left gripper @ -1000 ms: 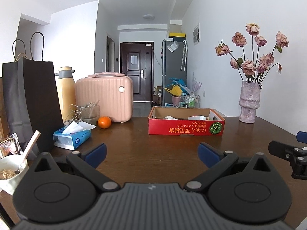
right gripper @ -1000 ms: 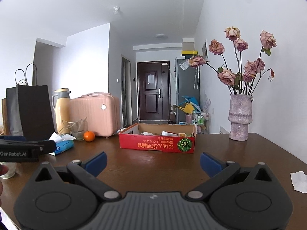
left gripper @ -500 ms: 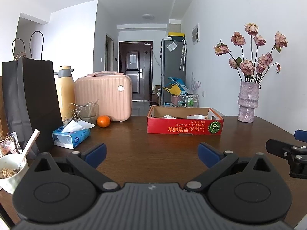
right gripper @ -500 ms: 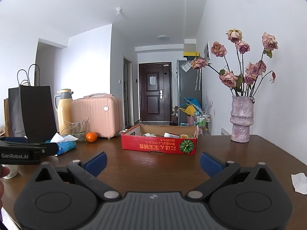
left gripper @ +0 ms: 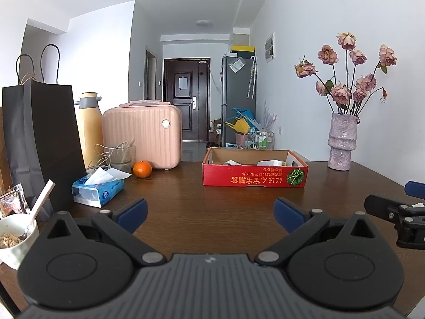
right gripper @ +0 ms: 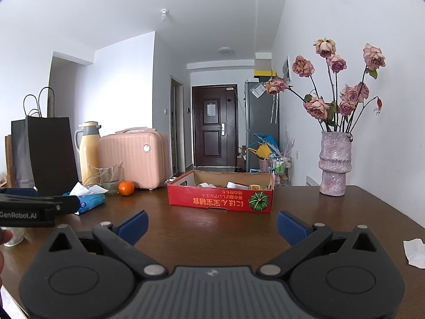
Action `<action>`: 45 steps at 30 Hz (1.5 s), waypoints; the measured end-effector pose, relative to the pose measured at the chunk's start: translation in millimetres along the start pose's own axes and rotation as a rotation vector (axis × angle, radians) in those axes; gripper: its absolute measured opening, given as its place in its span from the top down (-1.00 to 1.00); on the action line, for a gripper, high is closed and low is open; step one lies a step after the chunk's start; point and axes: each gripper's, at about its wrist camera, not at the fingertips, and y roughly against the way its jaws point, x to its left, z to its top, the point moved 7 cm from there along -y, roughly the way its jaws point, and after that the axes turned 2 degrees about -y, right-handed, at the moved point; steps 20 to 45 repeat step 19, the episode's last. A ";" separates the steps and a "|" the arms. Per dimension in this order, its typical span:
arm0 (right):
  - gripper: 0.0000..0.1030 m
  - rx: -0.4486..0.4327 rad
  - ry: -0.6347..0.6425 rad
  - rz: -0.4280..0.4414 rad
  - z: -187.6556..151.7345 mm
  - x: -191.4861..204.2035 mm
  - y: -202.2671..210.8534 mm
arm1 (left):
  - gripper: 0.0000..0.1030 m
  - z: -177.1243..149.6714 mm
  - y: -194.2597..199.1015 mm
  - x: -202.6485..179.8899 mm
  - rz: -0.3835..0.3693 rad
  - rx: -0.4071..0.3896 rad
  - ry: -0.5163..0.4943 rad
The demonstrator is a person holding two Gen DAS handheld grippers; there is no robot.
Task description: Organize rigid objects
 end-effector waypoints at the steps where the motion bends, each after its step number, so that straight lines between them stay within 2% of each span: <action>1: -1.00 0.000 0.000 0.000 0.0 0.0 0.0 | -1.00 -0.4 -0.2 -0.4 -0.001 0.000 -0.002; 45: -1.00 0.019 0.000 -0.002 -3.2 1.2 -5.1 | -1.00 -3.3 -2.1 -3.1 -0.008 -0.002 -0.015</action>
